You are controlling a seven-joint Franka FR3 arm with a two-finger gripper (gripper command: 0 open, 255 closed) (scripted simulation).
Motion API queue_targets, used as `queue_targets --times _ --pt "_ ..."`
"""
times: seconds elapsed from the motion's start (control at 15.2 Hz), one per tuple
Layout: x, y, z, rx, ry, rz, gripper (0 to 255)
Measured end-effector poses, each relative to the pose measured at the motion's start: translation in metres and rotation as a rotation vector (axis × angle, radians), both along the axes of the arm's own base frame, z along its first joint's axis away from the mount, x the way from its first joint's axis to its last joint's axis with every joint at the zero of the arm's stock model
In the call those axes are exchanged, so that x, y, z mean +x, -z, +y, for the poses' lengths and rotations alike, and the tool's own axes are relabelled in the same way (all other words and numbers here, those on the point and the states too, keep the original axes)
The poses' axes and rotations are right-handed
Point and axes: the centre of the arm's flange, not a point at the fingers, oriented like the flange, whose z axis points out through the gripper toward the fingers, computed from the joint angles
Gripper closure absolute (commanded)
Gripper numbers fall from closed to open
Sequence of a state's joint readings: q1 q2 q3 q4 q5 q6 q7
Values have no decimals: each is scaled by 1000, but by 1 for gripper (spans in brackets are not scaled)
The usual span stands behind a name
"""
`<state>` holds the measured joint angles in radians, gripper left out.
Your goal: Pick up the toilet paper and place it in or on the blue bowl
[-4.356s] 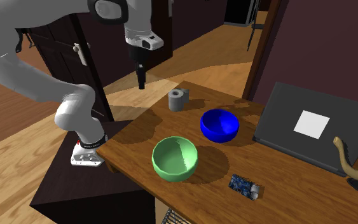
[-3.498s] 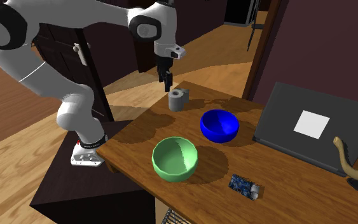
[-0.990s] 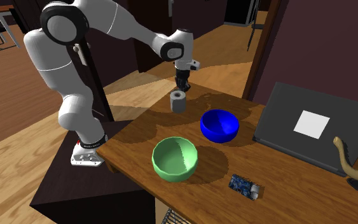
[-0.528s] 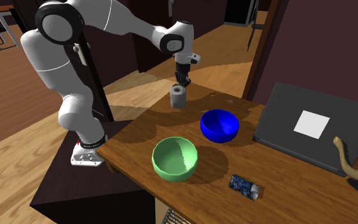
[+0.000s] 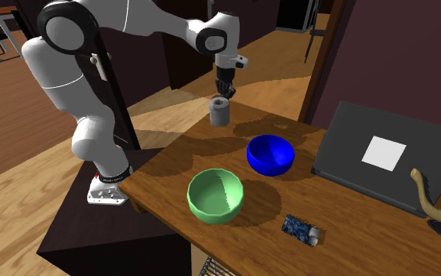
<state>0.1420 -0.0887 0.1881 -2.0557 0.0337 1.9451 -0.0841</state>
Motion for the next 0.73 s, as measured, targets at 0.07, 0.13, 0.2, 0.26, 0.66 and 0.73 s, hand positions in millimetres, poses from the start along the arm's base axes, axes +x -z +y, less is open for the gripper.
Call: queue_targets --times 0.07,0.13,0.2,0.26,0.66,0.73 --pt "0 -5 0 0 0 0 255" --pt "0 -10 0 0 0 0 255" --pt "-1 -17 1 0 0 0 255" --pt "-1 -22 1 0 0 0 255" --pt "0 -52 0 0 0 0 255" --pt "0 -58 2 0 0 0 255"
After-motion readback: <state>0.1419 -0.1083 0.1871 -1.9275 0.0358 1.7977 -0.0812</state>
